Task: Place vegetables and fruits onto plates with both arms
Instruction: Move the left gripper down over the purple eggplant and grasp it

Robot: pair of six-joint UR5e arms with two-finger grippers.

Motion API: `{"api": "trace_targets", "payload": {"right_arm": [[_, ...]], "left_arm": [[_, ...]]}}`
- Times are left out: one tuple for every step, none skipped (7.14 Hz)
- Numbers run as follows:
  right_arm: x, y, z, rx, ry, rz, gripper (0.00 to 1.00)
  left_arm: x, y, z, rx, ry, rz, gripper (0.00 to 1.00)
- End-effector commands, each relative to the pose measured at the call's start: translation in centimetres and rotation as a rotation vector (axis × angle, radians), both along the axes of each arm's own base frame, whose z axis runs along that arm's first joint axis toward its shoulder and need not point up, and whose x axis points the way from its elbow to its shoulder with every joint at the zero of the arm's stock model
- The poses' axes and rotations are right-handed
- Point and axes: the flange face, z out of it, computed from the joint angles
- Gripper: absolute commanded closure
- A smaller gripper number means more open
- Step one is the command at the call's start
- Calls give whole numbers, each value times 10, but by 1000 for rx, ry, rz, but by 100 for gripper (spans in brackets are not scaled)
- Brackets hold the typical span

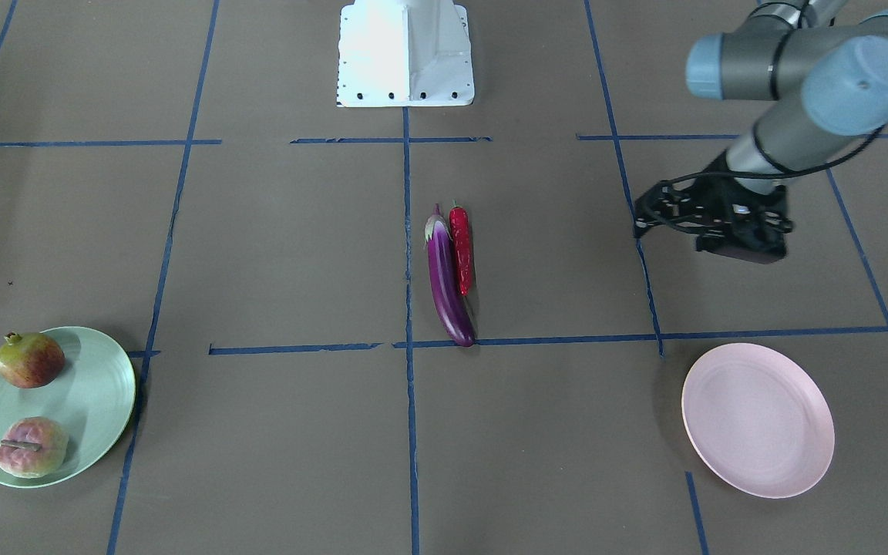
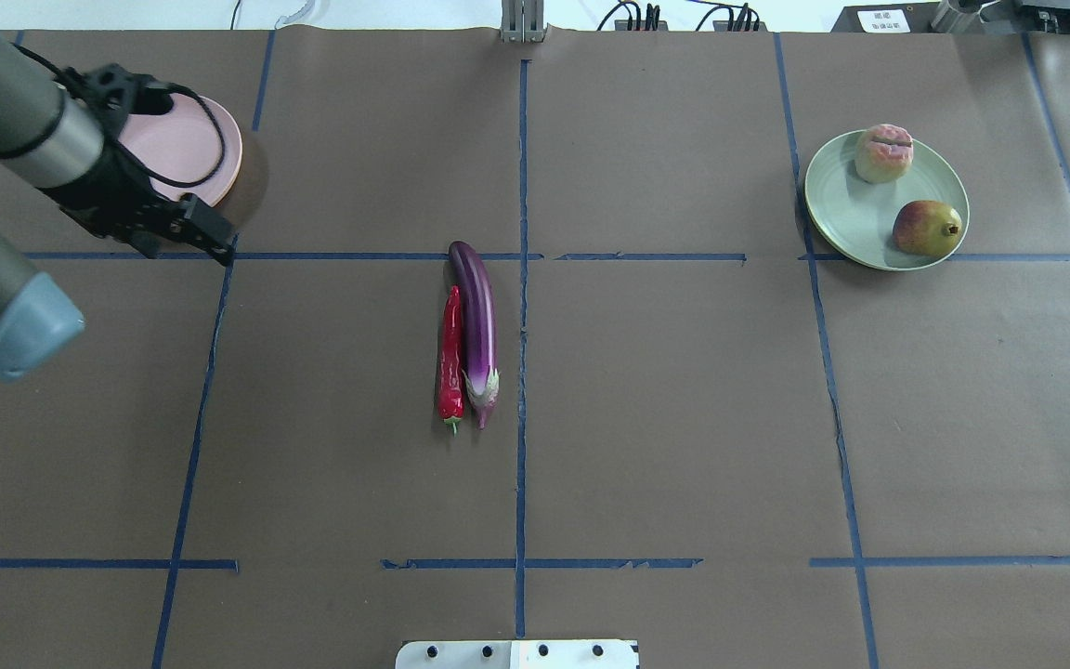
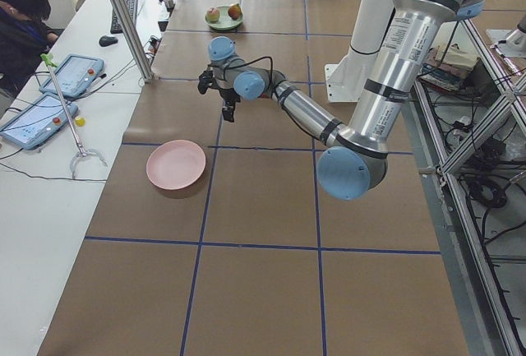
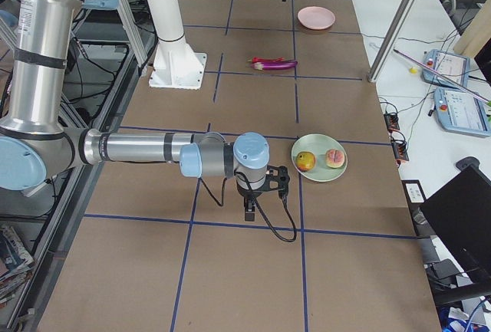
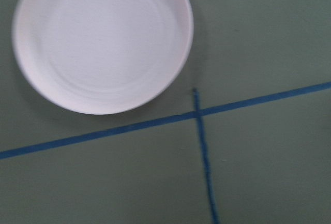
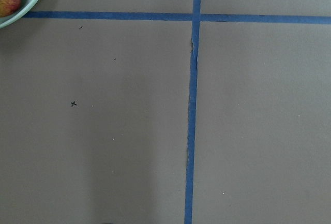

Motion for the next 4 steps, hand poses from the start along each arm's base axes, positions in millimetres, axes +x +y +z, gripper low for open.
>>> {"api": "trace_targets", "payload": {"right_arm": [[0,0,0,1,0,0,0],[0,0,0,1,0,0,0],[0,0,0,1,0,0,0],[0,0,0,1,0,0,0]], "left_arm": [[126,45,-72,-83,-34,-117,0],[196,56,-104,-114,-64,-187,0],[244,41,-131,-114,-98,-235,0],[272,42,-134,-114,-128,-237,0]]}}
